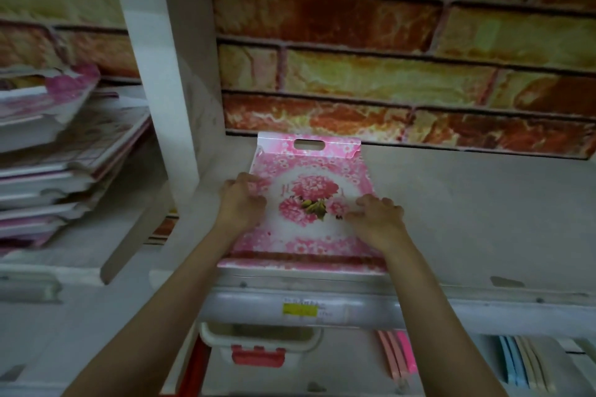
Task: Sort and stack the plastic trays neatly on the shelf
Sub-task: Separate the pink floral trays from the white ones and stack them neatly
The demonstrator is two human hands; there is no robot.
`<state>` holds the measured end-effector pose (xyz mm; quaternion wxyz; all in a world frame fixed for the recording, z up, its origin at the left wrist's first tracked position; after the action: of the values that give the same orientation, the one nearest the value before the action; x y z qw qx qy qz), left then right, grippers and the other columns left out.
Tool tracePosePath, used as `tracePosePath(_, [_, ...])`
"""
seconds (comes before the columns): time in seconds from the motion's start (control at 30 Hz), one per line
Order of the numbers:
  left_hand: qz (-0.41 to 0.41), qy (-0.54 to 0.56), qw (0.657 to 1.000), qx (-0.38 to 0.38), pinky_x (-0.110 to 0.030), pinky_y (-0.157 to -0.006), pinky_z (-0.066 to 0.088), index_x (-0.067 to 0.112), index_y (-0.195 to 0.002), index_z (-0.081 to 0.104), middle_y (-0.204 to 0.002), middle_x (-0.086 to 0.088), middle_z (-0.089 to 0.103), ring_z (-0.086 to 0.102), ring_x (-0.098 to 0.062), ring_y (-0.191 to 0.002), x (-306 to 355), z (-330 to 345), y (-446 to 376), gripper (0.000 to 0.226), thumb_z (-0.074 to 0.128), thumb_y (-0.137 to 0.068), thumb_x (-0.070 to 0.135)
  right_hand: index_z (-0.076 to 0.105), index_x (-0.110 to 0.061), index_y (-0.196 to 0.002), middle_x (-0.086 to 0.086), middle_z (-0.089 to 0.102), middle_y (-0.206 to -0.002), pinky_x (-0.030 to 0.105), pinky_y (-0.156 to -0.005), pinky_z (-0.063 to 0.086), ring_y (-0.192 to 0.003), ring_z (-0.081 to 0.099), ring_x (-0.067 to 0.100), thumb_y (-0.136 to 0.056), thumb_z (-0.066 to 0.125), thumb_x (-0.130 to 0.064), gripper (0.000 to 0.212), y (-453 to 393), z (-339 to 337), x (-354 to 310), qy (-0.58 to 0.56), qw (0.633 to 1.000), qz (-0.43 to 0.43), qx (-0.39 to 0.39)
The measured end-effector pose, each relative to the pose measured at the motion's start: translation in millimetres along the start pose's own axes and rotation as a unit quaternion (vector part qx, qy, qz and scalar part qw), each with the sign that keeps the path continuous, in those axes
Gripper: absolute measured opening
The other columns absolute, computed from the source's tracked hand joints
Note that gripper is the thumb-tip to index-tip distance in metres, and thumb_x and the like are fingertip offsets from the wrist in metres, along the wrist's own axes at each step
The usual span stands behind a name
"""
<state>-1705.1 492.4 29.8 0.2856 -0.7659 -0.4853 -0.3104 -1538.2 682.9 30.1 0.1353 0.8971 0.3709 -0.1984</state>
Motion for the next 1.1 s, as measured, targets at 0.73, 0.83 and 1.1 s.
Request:
tracePosePath(0.73, [0.067,0.215,0.948,0.226,-0.011,-0.056,0.049,0.014,-0.129,0.048,-0.119,-0.007,0.057,0.06,-0.008,-0.083,32,-116,98,0.045,0.049,-0.085,0.016,0.053,-0.001,-0.121,0.021,0.054,-0.123,0.031,-0.081,0.041,-0.105,0.057,0.037,-0.081,0.04,-0.016,0.044,46,-51,-26,-0.35,0.922,-0.053,0.157])
tracePosePath(0.83, [0.062,0.282,0.921,0.263,-0.024,-0.065,0.055,0.015,-0.13,0.052,-0.112,-0.003,0.066,0.065,-0.009,-0.085,26,-142,127,0.047,0.05,-0.083,0.011,0.055,-0.004,-0.105,0.021,0.051,-0.12,0.027,-0.075,0.034,-0.094,0.054,0.035,-0.087,0.039,-0.006,0.024,62,-54,-44,-0.354,0.918,-0.071,0.162])
tracePosePath(1.1, [0.037,0.293,0.893,0.34,-0.017,-0.042,0.041,0.004,-0.107,0.066,-0.062,0.009,0.062,0.05,0.0,-0.043,-16,-226,193,0.027,0.047,-0.089,-0.002,0.058,-0.005,-0.117,0.016,0.052,-0.114,0.036,-0.071,0.044,-0.092,0.058,0.039,-0.079,0.04,-0.011,0.042,132,-36,-127,-0.384,0.897,-0.15,0.16])
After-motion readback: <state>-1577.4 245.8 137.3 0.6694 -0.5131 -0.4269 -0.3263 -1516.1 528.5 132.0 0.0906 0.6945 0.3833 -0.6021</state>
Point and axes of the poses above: each hand's wrist, its own y-axis away from the middle knuckle, its own z-axis out of the palm, x = y × z, the point moved 9 cm from there along -y, towards the middle knuckle
